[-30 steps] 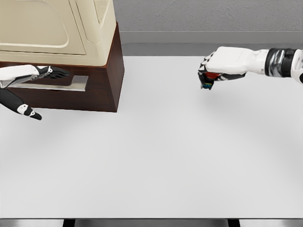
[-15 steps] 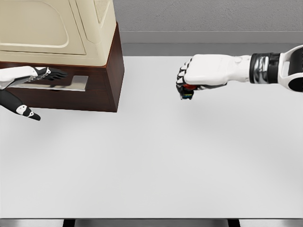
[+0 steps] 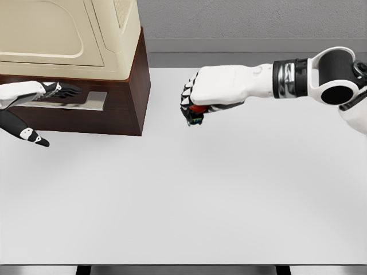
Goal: Open the cabinet drawer with left arm, and place a switch into the drawer with right arm
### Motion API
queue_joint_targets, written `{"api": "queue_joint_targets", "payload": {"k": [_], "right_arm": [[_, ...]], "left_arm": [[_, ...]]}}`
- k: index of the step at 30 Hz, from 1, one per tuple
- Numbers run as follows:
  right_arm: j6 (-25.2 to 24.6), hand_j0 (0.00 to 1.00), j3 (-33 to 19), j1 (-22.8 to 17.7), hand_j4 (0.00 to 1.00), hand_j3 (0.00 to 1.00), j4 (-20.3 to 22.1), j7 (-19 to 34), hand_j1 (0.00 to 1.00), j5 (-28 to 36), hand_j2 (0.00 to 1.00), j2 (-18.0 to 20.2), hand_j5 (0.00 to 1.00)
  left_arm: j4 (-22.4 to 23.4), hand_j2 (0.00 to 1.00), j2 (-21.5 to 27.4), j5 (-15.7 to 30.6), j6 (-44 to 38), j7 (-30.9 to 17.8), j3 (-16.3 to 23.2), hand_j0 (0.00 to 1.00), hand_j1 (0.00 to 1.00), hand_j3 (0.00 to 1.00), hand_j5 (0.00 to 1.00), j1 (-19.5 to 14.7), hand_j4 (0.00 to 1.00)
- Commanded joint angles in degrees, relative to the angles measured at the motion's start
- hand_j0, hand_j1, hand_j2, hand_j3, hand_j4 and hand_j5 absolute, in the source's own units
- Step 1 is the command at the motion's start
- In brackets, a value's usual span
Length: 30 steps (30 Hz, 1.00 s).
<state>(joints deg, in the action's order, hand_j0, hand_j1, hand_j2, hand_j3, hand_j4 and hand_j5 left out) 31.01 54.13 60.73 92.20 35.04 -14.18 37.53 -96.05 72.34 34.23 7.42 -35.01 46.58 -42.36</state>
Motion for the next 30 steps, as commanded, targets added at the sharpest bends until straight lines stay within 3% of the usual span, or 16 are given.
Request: {"api": "queue_joint_targets", "payload": {"k": [1, 8, 25, 30], "right_arm": [[-0.77, 0.44, 1.68, 0.18, 0.44, 0.44, -0.18, -0.04, 0.44, 0.64, 0.44, -1.58, 0.44], [-1.83, 0.44, 4.67, 3.43, 0.44, 0.44, -1.93, -0.04, 0.44, 2.31, 0.44, -5.19, 0.44], [-3.32, 0.44, 4.67, 6.77, 0.44, 0.44, -2.02, -0.04, 0.44, 8.02, 0.44, -6.59, 0.44], [-3.85, 0.44, 4.67, 7.3, 0.44, 0.44, -2.46, -0.04, 0.44, 8.2, 0.44, -7.29, 0.44]], "left_arm": [[-0.02, 1.0, 0.09, 0.23, -0.04, 0.01, -0.26, 1.0, 1.0, 1.0, 1.0, 0.0, 1.0], [-0.02, 1.0, 0.17, 0.31, -0.04, 0.01, -1.32, 1.0, 1.0, 1.0, 1.0, 0.53, 1.0], [1.83, 1.0, 0.0, -0.04, -0.03, 0.01, -2.99, 1.0, 1.0, 1.0, 1.0, 2.46, 1.0], [1.65, 1.0, -0.79, -0.12, 0.05, 0.01, -4.84, 1.0, 1.0, 1.0, 1.0, 4.83, 1.0]]}}
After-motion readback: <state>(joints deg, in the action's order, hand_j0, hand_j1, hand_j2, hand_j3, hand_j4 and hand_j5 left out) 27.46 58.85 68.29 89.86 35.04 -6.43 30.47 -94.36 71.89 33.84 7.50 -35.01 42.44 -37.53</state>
